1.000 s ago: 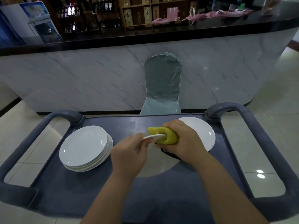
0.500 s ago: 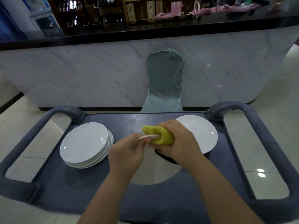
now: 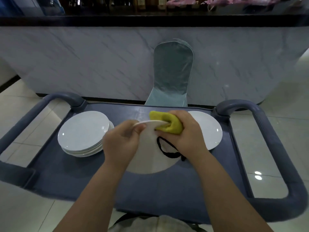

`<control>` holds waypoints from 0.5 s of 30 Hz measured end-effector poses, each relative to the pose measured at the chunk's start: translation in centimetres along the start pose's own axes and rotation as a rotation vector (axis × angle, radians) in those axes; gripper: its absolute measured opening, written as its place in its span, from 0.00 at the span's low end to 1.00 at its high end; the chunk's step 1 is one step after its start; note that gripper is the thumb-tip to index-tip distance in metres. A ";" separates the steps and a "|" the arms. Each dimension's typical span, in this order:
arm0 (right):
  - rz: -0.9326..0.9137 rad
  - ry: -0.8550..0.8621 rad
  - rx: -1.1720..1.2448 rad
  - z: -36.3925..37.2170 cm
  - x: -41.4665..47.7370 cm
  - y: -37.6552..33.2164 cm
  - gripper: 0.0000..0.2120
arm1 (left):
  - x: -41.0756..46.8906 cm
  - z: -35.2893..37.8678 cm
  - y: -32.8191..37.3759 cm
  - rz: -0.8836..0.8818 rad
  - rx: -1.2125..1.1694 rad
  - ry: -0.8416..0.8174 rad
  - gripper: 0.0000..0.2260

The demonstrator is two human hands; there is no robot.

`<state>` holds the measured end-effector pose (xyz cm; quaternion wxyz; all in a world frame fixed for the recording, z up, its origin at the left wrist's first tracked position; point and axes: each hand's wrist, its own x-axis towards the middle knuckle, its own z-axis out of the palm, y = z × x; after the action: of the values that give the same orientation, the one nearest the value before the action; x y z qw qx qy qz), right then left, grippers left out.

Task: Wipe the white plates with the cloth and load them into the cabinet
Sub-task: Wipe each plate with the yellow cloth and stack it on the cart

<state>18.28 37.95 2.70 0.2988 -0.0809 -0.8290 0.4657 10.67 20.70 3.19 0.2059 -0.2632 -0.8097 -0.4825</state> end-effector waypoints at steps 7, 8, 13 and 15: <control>0.137 -0.007 0.027 0.0 -1.6 1.3 0.18 | 0.4 -0.6 -0.6 -0.027 0.038 -0.031 0.07; 0.006 -0.049 -0.052 0.3 -1.2 0.6 0.18 | -0.4 0.1 -0.2 0.092 0.130 -0.079 0.09; -0.027 -0.023 0.011 0.1 -0.2 -0.2 0.18 | -1.2 -0.3 -0.7 -0.115 -0.064 -0.004 0.08; 0.232 0.034 0.217 0.2 -1.0 0.8 0.19 | -0.3 -1.1 -1.7 -0.384 -0.230 0.202 0.13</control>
<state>18.85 37.77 1.56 0.2640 -0.1510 -0.7537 0.5826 9.92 18.98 2.30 0.1590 -0.0765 -0.7600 -0.6255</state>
